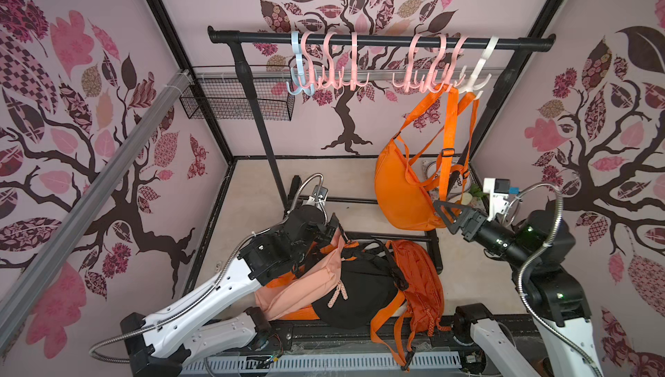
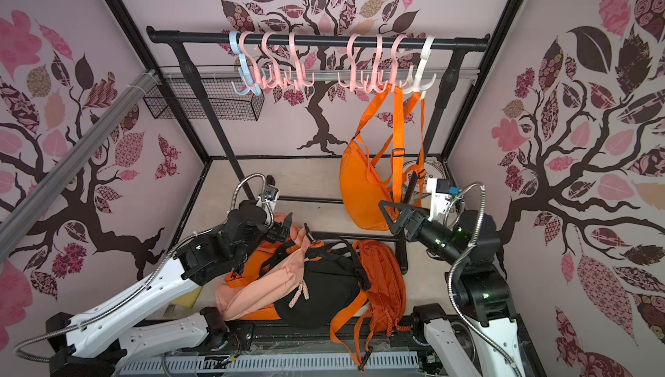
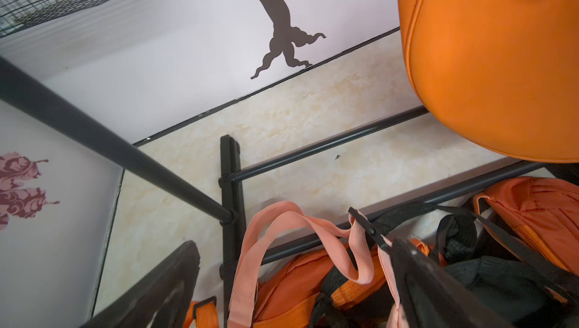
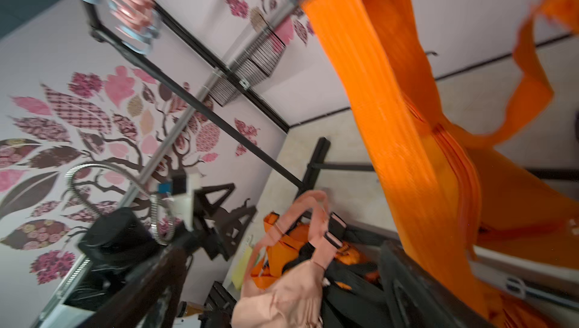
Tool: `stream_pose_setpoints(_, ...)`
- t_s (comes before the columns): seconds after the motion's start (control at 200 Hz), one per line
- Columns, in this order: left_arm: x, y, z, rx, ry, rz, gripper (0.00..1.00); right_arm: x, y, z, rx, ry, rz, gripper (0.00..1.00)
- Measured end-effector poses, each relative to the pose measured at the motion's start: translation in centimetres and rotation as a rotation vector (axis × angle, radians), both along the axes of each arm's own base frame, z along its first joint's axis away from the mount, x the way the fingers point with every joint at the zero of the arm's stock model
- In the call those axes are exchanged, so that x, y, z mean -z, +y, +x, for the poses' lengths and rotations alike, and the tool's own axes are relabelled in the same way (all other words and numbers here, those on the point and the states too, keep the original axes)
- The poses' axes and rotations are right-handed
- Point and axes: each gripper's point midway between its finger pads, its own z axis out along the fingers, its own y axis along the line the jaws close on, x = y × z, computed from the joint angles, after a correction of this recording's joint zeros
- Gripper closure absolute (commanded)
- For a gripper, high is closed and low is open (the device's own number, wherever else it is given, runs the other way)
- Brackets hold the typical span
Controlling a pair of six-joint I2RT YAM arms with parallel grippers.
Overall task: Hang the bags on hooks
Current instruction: Pick up the bag from the bag.
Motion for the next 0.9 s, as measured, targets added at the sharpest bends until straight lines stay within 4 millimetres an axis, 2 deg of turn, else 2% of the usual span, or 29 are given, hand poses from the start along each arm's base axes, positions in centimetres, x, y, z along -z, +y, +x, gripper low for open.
stream_pose_setpoints(0.085, -0.4, 1.7, -1.0, -0.014, -0.037, -0.034, 0.02, 6.0, -0.1, 0.0, 0.007, 0.118, -0.023, 0.09)
stream_pose_setpoints(0.175, 0.4, 2.9, -1.6, -0.027, -0.051, -0.038, 0.02, 12.3, -0.1, -0.1, 0.012, 0.254, -0.040, 0.17)
stream_pose_setpoints(0.25, 1.3, 3.2, -1.6, -0.032, -0.055, -0.034, 0.02, 17.6, -0.1, -0.5, 0.013, 0.383, -0.053, 0.18)
stream_pose_setpoints(0.315, 2.2, 3.3, -1.6, -0.037, -0.050, -0.021, 0.02, 21.1, 0.0, -1.1, 0.013, 0.468, -0.078, 0.19)
stream_pose_setpoints(0.365, 2.8, 3.2, -1.4, -0.038, -0.040, -0.008, 0.02, 22.9, 0.4, -1.6, 0.000, 0.505, -0.104, 0.20)
stream_pose_setpoints(0.46, 3.4, 3.2, -1.3, -0.039, -0.033, 0.003, 0.02, 25.2, 1.7, -2.7, -0.047, 0.529, -0.165, 0.23)
stream_pose_setpoints(0.58, 3.0, 3.1, -1.2, -0.040, -0.044, -0.011, 0.03, 27.6, 3.9, -4.0, -0.119, 0.534, -0.286, 0.24)
stream_pose_setpoints(0.615, 3.0, 3.1, -1.2, -0.040, -0.047, -0.013, 0.03, 28.1, 4.4, -4.2, -0.132, 0.530, -0.323, 0.28)
stream_pose_setpoints(0.7, 2.8, 3.0, -1.2, -0.040, -0.052, -0.020, 0.03, 29.0, 5.2, -3.8, -0.130, 0.526, -0.375, 0.38)
stream_pose_setpoints(0.785, 2.7, 3.0, -1.1, -0.040, -0.057, -0.023, 0.03, 30.2, 5.0, -2.8, -0.089, 0.535, -0.421, 0.44)
stream_pose_setpoints(0.9, 2.6, 3.1, -1.2, -0.040, -0.062, -0.028, 0.03, 30.8, 4.7, -1.9, -0.048, 0.529, -0.446, 0.58)
